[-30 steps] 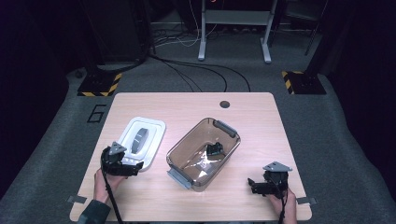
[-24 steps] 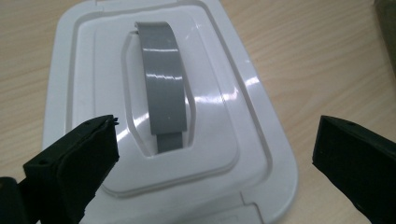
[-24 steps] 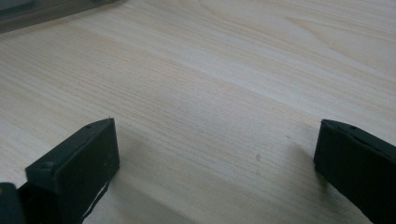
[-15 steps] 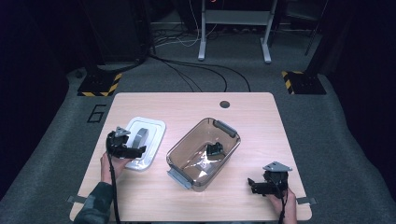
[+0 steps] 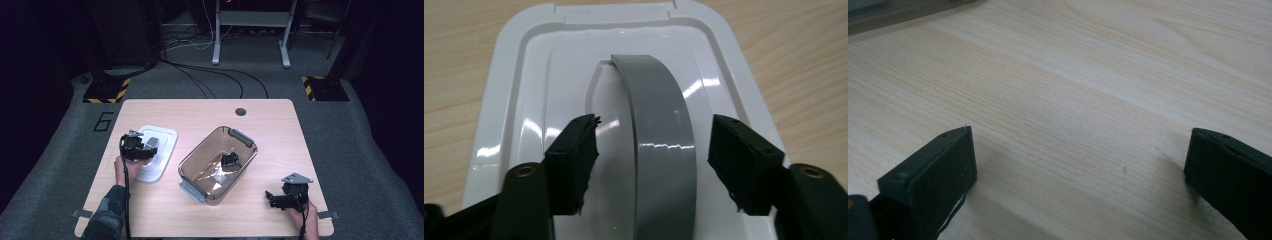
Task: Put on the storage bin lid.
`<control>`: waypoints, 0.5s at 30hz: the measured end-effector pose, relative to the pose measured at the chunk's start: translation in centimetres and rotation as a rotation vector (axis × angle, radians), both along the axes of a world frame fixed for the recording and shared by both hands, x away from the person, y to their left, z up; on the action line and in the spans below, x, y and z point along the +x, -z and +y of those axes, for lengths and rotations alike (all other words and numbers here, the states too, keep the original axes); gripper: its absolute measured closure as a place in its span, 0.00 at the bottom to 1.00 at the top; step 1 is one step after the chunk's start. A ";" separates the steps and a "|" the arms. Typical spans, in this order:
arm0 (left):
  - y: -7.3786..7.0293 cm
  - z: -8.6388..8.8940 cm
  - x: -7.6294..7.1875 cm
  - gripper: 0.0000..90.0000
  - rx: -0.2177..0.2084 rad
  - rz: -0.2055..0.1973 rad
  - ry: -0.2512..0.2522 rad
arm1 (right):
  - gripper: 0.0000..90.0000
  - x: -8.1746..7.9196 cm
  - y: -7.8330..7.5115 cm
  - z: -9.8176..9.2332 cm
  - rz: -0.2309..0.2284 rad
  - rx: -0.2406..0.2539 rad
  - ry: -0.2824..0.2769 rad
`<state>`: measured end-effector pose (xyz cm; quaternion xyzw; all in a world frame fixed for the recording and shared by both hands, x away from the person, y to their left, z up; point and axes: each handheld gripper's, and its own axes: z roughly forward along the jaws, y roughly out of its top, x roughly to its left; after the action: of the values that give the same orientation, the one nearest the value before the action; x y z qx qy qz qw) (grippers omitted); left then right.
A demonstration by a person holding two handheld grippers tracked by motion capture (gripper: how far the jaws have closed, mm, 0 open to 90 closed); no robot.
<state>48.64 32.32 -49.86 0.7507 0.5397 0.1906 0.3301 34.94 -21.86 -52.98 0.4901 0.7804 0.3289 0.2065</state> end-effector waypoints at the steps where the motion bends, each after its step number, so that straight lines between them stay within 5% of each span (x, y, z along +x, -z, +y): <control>1: 0.0 0.0 0.0 0.47 0.000 0.000 0.000 | 0.00 0.0 0.0 0.0 0.000 0.000 0.000; 10: -0.1 -0.6 -0.1 0.73 0.046 -0.065 -0.015 | 0.00 0.0 0.0 0.0 0.000 -0.001 0.000; 15: -0.3 -0.6 -0.2 0.75 0.048 -0.080 0.009 | 0.00 0.0 0.0 0.0 0.000 0.000 0.000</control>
<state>48.39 31.77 -49.54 0.7526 0.5177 0.2318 0.3344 34.93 -21.85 -52.97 0.4901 0.7805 0.3288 0.2064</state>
